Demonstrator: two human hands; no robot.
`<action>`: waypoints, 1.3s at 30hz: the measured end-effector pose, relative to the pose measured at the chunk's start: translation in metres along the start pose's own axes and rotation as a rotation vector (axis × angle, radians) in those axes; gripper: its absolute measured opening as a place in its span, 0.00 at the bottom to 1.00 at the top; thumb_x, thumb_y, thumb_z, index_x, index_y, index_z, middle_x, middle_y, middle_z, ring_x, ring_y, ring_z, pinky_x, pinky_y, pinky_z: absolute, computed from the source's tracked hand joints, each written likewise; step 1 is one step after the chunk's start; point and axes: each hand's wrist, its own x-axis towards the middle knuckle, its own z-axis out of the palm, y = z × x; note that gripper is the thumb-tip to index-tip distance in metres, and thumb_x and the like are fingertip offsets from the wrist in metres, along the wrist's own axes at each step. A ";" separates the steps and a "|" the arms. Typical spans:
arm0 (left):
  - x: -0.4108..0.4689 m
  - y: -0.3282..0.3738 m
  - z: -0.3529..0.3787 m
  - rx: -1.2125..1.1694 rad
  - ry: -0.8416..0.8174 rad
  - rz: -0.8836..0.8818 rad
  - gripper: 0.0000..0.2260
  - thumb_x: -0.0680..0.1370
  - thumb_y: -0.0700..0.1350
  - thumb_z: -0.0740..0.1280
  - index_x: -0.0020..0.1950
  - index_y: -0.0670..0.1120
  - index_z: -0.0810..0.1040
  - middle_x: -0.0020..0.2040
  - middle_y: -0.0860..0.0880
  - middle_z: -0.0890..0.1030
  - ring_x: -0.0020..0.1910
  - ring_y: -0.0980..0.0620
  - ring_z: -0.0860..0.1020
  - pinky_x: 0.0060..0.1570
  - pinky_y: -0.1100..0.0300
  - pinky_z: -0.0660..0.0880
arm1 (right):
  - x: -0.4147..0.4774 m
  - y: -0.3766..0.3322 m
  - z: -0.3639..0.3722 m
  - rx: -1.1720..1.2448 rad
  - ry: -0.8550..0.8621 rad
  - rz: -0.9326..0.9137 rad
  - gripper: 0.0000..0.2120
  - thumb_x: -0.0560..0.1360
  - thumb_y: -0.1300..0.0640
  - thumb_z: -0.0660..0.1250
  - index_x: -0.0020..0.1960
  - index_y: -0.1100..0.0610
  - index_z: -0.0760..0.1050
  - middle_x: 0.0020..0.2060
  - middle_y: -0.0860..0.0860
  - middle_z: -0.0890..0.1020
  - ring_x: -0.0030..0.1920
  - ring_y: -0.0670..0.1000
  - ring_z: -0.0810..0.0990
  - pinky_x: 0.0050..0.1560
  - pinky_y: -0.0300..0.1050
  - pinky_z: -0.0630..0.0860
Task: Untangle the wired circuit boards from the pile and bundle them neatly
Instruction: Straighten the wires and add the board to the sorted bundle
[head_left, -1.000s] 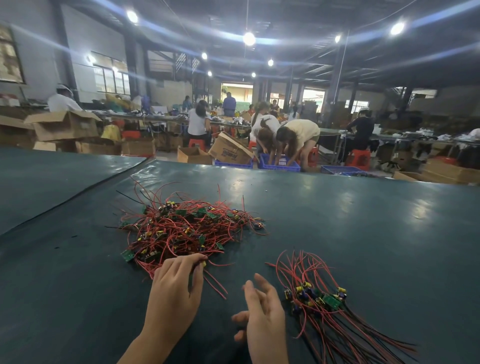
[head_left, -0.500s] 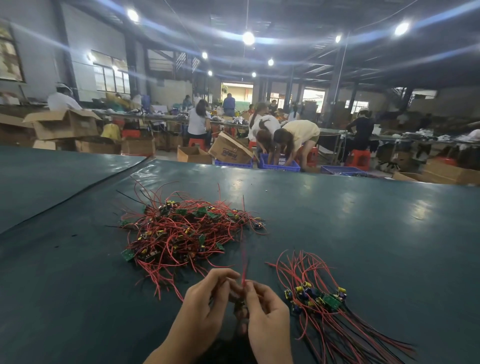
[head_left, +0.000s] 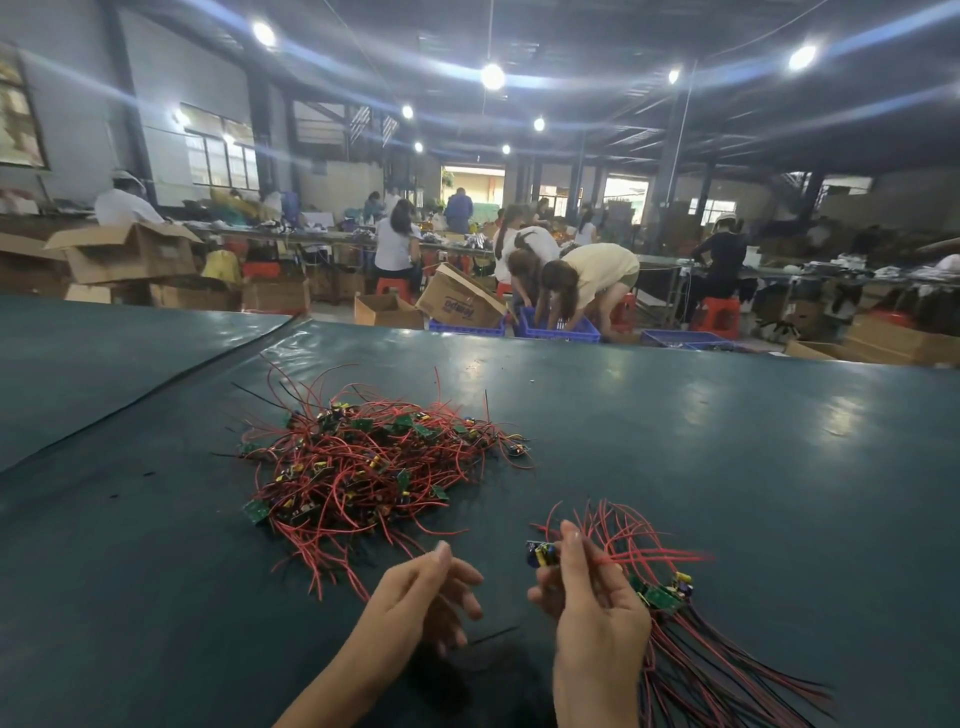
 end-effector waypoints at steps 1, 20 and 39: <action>0.000 -0.001 0.002 0.064 -0.013 0.004 0.23 0.75 0.58 0.58 0.48 0.40 0.81 0.38 0.43 0.83 0.32 0.46 0.79 0.29 0.58 0.73 | 0.001 -0.002 0.000 0.058 -0.005 0.033 0.06 0.72 0.62 0.70 0.40 0.57 0.85 0.27 0.51 0.82 0.26 0.45 0.79 0.23 0.37 0.75; 0.003 0.002 0.012 -0.231 0.329 0.157 0.11 0.66 0.53 0.70 0.34 0.45 0.81 0.30 0.44 0.79 0.27 0.52 0.75 0.27 0.62 0.74 | -0.014 0.003 0.009 -0.114 -0.104 0.180 0.09 0.73 0.53 0.71 0.35 0.49 0.86 0.30 0.49 0.84 0.24 0.43 0.77 0.23 0.37 0.73; -0.005 0.008 0.016 -0.024 0.202 0.232 0.06 0.68 0.51 0.71 0.42 0.52 0.84 0.32 0.48 0.83 0.29 0.55 0.78 0.29 0.65 0.74 | -0.024 0.003 0.010 -0.303 -0.291 0.035 0.11 0.74 0.58 0.71 0.34 0.51 0.86 0.30 0.51 0.85 0.28 0.41 0.79 0.30 0.32 0.74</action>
